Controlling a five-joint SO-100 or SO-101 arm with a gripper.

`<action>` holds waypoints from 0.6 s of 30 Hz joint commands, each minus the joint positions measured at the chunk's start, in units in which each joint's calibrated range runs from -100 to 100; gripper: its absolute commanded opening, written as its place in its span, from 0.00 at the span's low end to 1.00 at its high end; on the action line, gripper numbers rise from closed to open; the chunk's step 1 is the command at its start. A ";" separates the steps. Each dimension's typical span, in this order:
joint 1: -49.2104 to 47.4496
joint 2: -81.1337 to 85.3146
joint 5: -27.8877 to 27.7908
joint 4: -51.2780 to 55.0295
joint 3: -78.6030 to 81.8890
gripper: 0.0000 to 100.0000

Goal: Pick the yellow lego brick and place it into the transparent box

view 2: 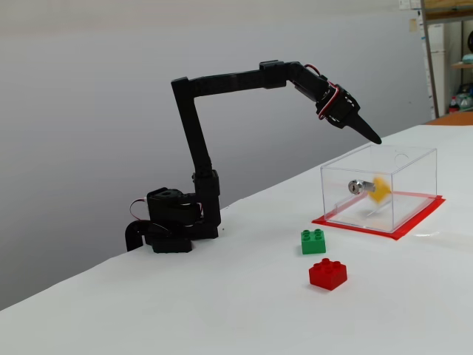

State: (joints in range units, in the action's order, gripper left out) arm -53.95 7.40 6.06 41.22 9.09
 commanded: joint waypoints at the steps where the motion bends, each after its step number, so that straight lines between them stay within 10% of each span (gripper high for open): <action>1: 0.24 0.45 0.05 -0.14 -2.04 0.20; 18: 1.35 0.70 0.15 -0.05 -2.58 0.20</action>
State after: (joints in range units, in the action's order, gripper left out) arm -53.95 7.40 6.11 41.22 9.00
